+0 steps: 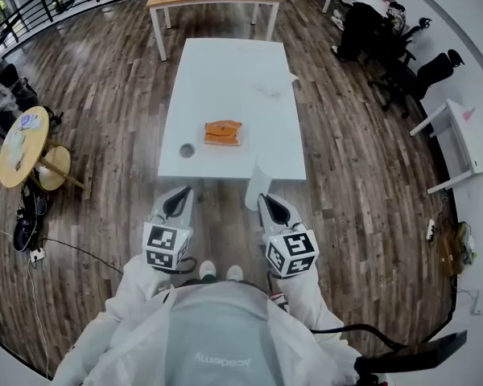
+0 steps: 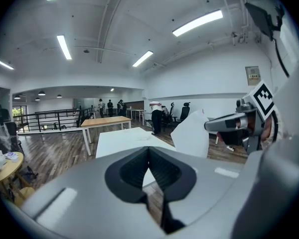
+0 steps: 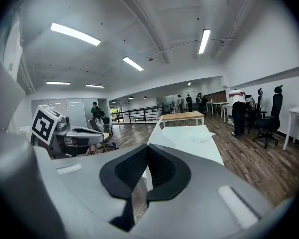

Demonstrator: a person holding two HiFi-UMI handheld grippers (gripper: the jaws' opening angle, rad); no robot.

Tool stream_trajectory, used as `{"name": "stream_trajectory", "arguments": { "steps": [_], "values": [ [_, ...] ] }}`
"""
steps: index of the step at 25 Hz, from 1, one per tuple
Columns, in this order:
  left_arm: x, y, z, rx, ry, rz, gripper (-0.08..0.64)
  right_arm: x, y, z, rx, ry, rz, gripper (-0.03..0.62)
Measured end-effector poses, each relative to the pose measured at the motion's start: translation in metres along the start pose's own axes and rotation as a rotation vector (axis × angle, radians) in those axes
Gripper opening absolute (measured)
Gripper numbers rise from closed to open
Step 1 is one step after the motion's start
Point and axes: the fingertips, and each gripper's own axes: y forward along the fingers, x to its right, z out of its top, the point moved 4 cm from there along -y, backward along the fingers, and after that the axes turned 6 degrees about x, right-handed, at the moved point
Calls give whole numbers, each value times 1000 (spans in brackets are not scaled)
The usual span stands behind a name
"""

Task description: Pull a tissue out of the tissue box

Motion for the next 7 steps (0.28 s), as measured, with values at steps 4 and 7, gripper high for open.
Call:
{"name": "stream_trajectory", "arguments": {
  "steps": [4, 7],
  "values": [
    [1, 2, 1, 2, 1, 6, 0, 4, 0, -1, -2, 4, 0, 0],
    [2, 3, 3, 6, 0, 13, 0, 7, -1, 0, -2, 8, 0, 1]
  ]
}}
